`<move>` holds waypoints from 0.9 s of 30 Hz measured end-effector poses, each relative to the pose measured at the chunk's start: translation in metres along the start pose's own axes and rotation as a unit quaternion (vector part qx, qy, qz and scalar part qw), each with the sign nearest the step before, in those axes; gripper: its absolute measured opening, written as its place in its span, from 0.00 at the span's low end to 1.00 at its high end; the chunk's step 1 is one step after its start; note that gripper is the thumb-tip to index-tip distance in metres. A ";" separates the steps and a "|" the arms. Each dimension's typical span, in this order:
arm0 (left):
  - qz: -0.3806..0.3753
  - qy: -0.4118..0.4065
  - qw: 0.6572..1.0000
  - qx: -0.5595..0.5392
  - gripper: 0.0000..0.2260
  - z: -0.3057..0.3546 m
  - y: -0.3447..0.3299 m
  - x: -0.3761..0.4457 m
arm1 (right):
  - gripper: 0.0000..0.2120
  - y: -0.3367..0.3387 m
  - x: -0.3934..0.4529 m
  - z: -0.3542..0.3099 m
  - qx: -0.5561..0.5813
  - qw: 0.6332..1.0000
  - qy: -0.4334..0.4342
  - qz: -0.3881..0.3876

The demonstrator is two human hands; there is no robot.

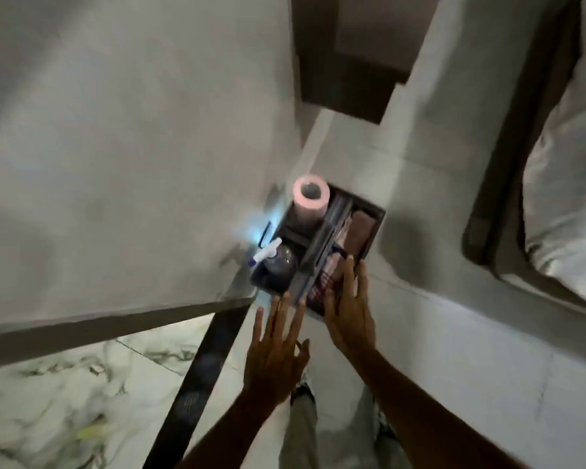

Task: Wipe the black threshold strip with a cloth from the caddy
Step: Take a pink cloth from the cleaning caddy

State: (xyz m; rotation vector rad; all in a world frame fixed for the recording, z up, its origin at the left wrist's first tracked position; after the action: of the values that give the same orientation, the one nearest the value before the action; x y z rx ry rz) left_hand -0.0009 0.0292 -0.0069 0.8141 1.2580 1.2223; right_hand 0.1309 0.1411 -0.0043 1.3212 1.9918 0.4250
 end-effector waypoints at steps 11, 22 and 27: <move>-0.074 0.014 0.997 -0.004 0.32 -0.089 -0.191 0.081 | 0.48 -0.163 0.132 0.131 0.024 0.985 -0.170 0.014; -0.048 0.015 0.999 -0.001 0.33 -0.098 -0.229 0.073 | 0.49 -0.193 0.155 0.158 -0.114 0.974 -0.195 0.020; -0.043 0.020 0.999 -0.001 0.34 -0.098 -0.229 0.074 | 0.38 -0.188 0.153 0.153 -0.078 0.978 -0.179 0.068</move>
State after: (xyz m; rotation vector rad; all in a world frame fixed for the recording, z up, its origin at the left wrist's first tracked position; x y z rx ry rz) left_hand -0.0540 0.0344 -0.2614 0.7308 1.3106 1.1748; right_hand 0.0768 0.1819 -0.2830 1.3328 1.5486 0.3684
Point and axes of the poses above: each hand's wrist, its own x-axis towards the middle knuckle, its own y-axis out of the back of the hand, z = x × y, the point moved 3 cm from there along x, towards the middle knuckle, and after that the axes turned 5 degrees about y, right-handed, at the moved point
